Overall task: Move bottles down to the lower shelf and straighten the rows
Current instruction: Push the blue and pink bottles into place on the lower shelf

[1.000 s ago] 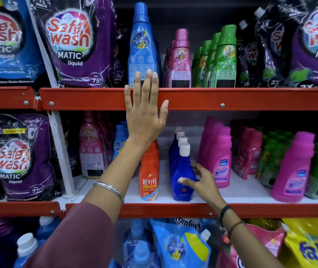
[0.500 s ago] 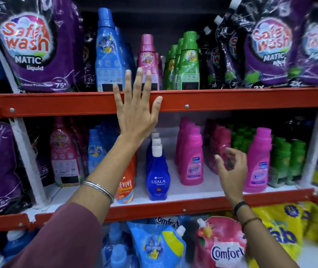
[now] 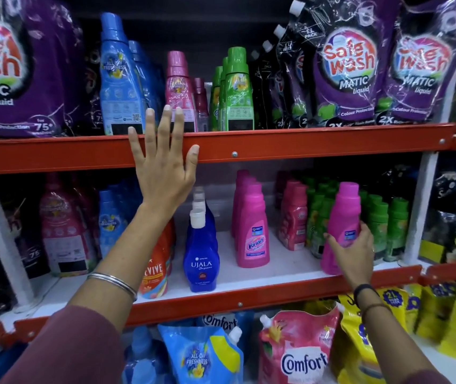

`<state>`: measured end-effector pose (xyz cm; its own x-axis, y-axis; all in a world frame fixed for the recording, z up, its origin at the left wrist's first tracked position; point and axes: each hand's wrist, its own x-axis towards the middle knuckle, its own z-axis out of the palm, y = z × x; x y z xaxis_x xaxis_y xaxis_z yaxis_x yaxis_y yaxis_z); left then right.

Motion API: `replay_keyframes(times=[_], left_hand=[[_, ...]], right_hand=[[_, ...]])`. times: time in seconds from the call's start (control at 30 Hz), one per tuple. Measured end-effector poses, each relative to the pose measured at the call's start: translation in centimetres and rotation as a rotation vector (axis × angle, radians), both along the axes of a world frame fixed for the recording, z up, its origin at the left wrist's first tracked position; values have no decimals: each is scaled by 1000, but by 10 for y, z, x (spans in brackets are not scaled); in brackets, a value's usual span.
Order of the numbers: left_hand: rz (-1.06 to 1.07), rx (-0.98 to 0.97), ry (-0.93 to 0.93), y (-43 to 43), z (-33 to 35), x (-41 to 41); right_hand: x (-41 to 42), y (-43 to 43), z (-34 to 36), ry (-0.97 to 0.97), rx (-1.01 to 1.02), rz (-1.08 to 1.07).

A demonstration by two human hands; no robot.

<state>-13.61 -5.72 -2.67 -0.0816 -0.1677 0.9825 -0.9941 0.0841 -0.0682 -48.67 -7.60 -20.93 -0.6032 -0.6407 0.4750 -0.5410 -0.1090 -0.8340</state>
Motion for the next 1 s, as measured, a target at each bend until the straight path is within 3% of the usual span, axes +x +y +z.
replay_keyframes(times=[0.13,0.37,0.63,1.0], left_hand=[[3,-9,-2,-1,0,0],[8,-35,-7,-4,-1,0],[-2,-54,-8,-5,-1,1],[-23,-80,-22,-8,-3,3]], right_hand=[[-4,1,-2,48,72,-34],[4,13,13,120,-11,-62],[69,28,50,108,-23,37],[150,23,29,164,115,162]])
